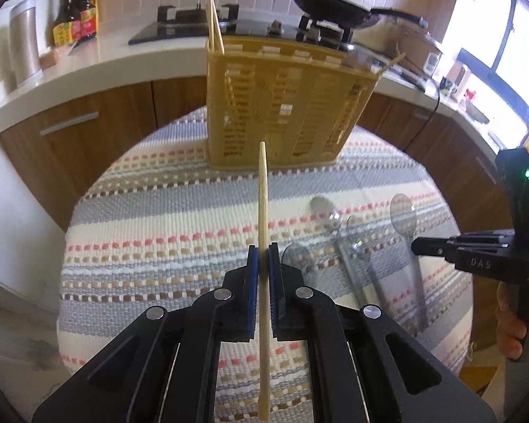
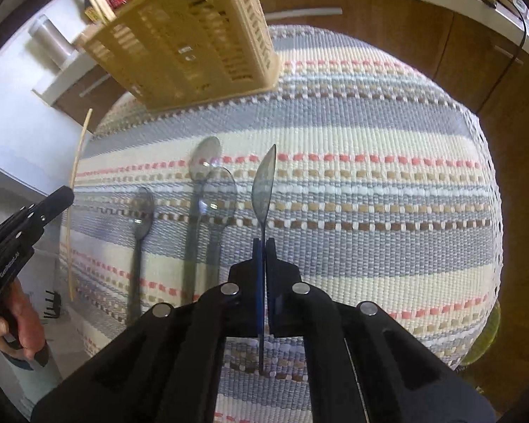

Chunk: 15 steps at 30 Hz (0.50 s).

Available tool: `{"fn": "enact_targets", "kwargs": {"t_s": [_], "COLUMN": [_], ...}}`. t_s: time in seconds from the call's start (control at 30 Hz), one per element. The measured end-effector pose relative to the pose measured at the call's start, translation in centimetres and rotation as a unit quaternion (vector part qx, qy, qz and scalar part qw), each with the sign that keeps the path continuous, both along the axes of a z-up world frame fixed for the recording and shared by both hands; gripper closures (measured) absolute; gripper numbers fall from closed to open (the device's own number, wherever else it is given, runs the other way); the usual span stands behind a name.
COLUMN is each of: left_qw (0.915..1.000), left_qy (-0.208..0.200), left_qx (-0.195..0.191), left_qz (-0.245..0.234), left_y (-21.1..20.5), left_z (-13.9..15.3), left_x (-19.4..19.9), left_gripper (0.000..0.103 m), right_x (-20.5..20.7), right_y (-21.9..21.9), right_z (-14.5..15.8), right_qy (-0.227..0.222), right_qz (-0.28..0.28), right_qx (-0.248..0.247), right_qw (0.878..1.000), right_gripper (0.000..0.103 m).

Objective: Organize utensils
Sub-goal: 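Lift the chopstick with the left tool while the right tool lifts the spoon over the basket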

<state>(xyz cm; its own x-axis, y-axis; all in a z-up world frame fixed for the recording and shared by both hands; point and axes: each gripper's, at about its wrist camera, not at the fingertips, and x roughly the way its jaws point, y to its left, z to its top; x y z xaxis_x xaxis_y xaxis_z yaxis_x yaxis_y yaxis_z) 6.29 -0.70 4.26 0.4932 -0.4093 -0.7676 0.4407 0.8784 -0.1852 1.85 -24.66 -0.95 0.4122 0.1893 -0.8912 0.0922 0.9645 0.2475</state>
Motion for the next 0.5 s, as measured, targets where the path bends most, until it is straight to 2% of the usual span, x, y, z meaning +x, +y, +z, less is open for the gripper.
{"fn": "enact_targets", "kwargs": {"t_s": [0.13,0.23,0.5], "left_qw": [0.9992,0.9978,0.993], "left_qy": [-0.029,-0.056,-0.107], "left_qx": [-0.024,-0.028,-0.047], "left_qz": [-0.014,-0.021,-0.015], "left_y": [0.1,-0.2,-0.3], "left_z": [2.3,3.7,6.8], "left_x": [-0.7,-1.0,-1.0], "left_gripper": [0.099,0.099,0.099], "right_x": [-1.7,-2.3,-1.8], "right_y": [0.7,0.6,-0.5], "right_z": [3.5,5.5,11.0], "right_qy": [-0.042,-0.077,-0.173], "right_qz": [0.015,0.031,0.03], "right_qx": [0.006,0.014,0.016], "right_qw": [0.999,0.996,0.984], "right_gripper": [0.102,0.102,0.103]}}
